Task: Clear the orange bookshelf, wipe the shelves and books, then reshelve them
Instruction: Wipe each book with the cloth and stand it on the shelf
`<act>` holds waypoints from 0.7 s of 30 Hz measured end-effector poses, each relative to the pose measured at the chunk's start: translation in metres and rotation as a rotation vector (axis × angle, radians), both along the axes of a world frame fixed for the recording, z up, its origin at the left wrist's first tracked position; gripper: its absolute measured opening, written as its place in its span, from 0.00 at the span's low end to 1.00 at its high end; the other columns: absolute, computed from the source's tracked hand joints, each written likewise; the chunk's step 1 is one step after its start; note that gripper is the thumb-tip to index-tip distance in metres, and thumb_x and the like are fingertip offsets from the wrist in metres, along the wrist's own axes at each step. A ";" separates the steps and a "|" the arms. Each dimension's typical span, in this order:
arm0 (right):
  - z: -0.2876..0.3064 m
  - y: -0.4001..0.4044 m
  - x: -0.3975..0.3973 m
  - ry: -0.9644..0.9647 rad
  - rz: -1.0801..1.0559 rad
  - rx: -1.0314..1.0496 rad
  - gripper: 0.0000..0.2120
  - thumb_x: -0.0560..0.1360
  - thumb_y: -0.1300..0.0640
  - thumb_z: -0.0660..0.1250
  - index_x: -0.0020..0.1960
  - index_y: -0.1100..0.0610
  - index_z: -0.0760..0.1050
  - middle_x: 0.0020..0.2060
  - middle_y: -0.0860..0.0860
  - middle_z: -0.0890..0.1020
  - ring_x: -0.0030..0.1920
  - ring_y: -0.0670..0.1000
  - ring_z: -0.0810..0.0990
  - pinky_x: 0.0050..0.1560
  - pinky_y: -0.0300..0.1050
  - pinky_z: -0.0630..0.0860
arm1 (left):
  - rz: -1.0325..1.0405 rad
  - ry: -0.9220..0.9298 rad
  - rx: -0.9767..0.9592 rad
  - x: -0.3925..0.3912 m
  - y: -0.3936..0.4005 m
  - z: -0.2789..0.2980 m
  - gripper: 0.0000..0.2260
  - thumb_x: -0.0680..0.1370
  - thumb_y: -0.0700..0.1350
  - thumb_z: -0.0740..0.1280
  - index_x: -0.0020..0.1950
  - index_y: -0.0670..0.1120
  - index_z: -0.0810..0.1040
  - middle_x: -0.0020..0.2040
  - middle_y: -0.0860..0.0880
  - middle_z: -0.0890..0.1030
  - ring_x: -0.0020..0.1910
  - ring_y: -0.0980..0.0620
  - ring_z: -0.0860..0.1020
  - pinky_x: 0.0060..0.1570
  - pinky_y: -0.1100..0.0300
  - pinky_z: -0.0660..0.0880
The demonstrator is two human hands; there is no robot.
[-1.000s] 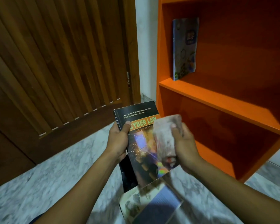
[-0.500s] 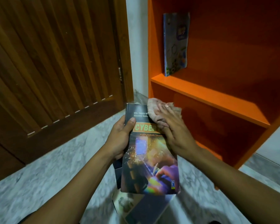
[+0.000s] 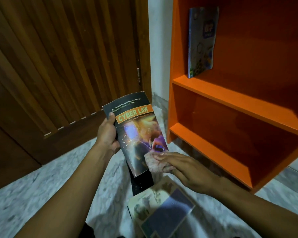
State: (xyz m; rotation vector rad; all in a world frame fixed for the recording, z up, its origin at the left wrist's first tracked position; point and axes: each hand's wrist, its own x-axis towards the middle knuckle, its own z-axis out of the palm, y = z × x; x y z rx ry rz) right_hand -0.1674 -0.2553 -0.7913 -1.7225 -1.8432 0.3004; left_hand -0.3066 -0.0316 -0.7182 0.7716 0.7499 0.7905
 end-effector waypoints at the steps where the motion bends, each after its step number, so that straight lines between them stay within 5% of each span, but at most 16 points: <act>1: 0.007 -0.001 0.001 0.020 -0.013 -0.048 0.16 0.83 0.53 0.60 0.69 0.51 0.73 0.64 0.47 0.80 0.65 0.44 0.76 0.64 0.41 0.72 | 0.003 0.033 0.040 -0.002 0.001 0.001 0.13 0.84 0.52 0.57 0.64 0.47 0.74 0.55 0.42 0.84 0.50 0.43 0.85 0.48 0.43 0.82; 6: 0.039 0.004 0.017 0.384 -0.175 -0.057 0.14 0.83 0.50 0.60 0.67 0.45 0.74 0.64 0.40 0.77 0.61 0.32 0.75 0.66 0.33 0.69 | -0.074 0.194 0.243 -0.002 -0.014 0.004 0.17 0.85 0.54 0.55 0.64 0.45 0.75 0.54 0.41 0.85 0.52 0.42 0.85 0.58 0.41 0.78; 7: 0.048 0.007 0.021 0.515 -0.252 0.025 0.11 0.82 0.47 0.62 0.62 0.44 0.78 0.59 0.43 0.82 0.56 0.36 0.79 0.63 0.39 0.73 | -0.101 0.225 0.282 -0.001 -0.021 0.003 0.17 0.85 0.54 0.55 0.63 0.45 0.75 0.53 0.41 0.85 0.51 0.43 0.85 0.57 0.43 0.79; 9: 0.060 0.013 0.028 0.682 -0.436 0.233 0.19 0.77 0.39 0.63 0.54 0.54 0.79 0.48 0.62 0.83 0.48 0.60 0.83 0.53 0.61 0.78 | -0.173 0.270 0.356 0.002 -0.039 0.001 0.16 0.85 0.53 0.54 0.61 0.46 0.76 0.52 0.41 0.85 0.50 0.45 0.85 0.56 0.47 0.80; 11: 0.071 0.017 0.027 0.724 -0.543 0.380 0.20 0.77 0.40 0.61 0.54 0.55 0.78 0.48 0.66 0.81 0.50 0.68 0.81 0.48 0.70 0.77 | -0.259 0.293 0.394 0.006 -0.057 -0.002 0.15 0.85 0.53 0.55 0.58 0.48 0.77 0.50 0.42 0.86 0.49 0.45 0.85 0.56 0.47 0.79; 14: 0.073 0.025 0.013 0.630 -0.541 0.428 0.11 0.82 0.48 0.61 0.62 0.46 0.77 0.56 0.52 0.83 0.58 0.53 0.81 0.58 0.63 0.77 | -0.358 0.291 0.376 0.016 -0.080 -0.005 0.14 0.85 0.52 0.56 0.58 0.47 0.78 0.48 0.43 0.86 0.47 0.46 0.85 0.50 0.51 0.80; 17: 0.052 0.036 -0.005 0.300 -0.490 0.280 0.19 0.84 0.50 0.57 0.74 0.45 0.66 0.77 0.45 0.64 0.78 0.45 0.59 0.78 0.47 0.56 | -0.424 0.178 0.203 0.026 -0.096 -0.006 0.15 0.85 0.51 0.56 0.63 0.46 0.78 0.51 0.41 0.86 0.48 0.45 0.85 0.47 0.52 0.80; 21: 0.026 0.031 -0.019 0.177 -0.381 0.219 0.23 0.85 0.51 0.54 0.79 0.48 0.57 0.79 0.42 0.53 0.79 0.41 0.45 0.79 0.47 0.47 | -0.384 0.005 -0.118 0.030 -0.087 -0.007 0.19 0.84 0.52 0.58 0.67 0.41 0.76 0.57 0.36 0.83 0.56 0.40 0.83 0.56 0.48 0.80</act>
